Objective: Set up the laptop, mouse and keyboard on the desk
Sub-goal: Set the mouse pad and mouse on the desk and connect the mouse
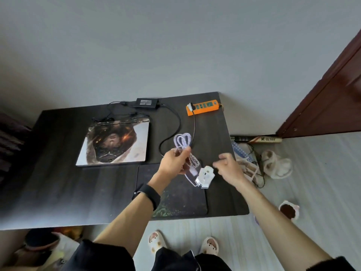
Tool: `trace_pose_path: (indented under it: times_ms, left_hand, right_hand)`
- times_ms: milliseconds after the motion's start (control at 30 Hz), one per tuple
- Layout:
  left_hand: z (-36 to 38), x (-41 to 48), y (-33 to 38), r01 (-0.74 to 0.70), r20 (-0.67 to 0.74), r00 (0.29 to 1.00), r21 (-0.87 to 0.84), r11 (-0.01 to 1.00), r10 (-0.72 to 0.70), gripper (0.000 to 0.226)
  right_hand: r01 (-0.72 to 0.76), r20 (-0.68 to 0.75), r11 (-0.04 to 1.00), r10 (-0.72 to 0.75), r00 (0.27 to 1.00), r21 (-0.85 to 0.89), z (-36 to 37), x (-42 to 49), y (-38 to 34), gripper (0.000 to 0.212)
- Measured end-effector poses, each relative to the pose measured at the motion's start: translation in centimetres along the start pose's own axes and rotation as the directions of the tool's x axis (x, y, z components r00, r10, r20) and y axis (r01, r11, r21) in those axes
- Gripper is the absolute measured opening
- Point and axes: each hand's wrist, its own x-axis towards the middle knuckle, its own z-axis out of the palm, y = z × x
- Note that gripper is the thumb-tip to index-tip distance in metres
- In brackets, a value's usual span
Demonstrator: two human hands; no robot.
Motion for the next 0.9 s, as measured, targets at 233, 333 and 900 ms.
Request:
trace_pose_path:
  times_ms: [233,333,900]
  left_hand:
    - [-3.5,-0.2,-3.4,0.133,-0.312,0.943,0.037,0.990,-0.115,0.039]
    - [-5.9,-1.1,-4.2,0.213,-0.409,0.904,0.184,0.959,-0.123,0.045]
    - [-19.5,1.5,-13.4,0.531,-0.467,0.844,0.667,0.522,-0.262,0.041]
  right_hand:
    - [0.373,0.336,0.496,-0.167,0.927,-0.784,8.6,0.9,5.5,0.099]
    - [0.429,0.389,0.349,-0.184,0.903,-0.833,10.5,2.6,5.3,0.096]
    - [-0.189,0.172,0.970,0.214,0.962,-0.152,15.2,3.4,0.2,0.044]
